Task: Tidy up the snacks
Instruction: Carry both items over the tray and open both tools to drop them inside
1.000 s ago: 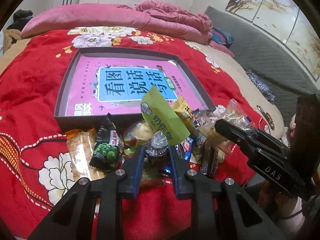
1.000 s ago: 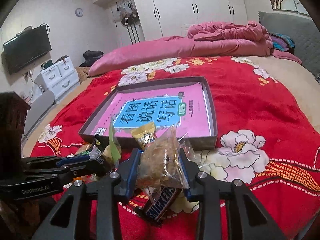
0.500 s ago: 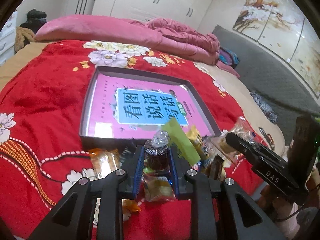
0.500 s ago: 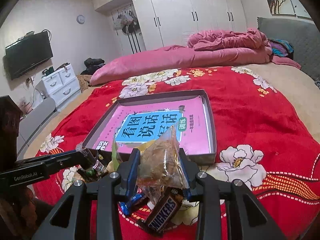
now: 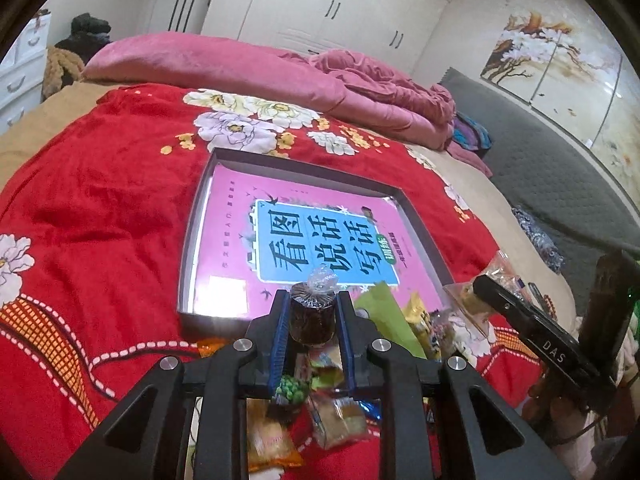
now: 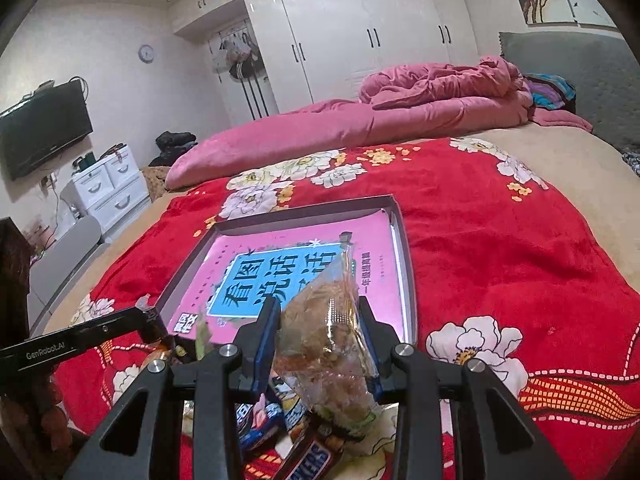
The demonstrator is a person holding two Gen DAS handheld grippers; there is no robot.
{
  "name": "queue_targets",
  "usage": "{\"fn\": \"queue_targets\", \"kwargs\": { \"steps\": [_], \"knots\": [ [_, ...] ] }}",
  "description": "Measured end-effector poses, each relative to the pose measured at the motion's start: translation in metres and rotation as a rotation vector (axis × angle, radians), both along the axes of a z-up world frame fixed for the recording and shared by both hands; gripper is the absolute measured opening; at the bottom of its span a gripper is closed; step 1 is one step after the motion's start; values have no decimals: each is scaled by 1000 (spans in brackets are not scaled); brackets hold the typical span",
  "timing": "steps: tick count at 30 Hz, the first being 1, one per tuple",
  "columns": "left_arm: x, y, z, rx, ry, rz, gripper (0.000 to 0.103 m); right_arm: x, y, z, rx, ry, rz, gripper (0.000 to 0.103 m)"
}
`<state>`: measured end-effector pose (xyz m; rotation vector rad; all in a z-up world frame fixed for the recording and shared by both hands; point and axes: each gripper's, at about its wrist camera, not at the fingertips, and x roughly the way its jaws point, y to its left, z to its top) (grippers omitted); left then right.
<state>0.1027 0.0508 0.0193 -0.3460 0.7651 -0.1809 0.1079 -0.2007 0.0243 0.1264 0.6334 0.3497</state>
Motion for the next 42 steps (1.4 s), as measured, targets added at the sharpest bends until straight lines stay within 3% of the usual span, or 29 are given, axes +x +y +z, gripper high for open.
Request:
{"fn": "queue_targets", "kwargs": {
  "steps": [7, 17, 34, 42],
  "knots": [
    [15, 3, -7, -11, 9, 20, 20, 14, 0, -7, -3, 22, -10, 37],
    [40, 5, -28, -14, 84, 31, 20, 33, 5, -15, -16, 47, -4, 37],
    [54, 2, -43, 76, 149, 45, 20, 67, 5, -38, 25, 137, 10, 38],
    [56, 1, -46, 82, 161, 39, 20, 73, 5, -44, 8, 151, -5, 38]
  ]
}}
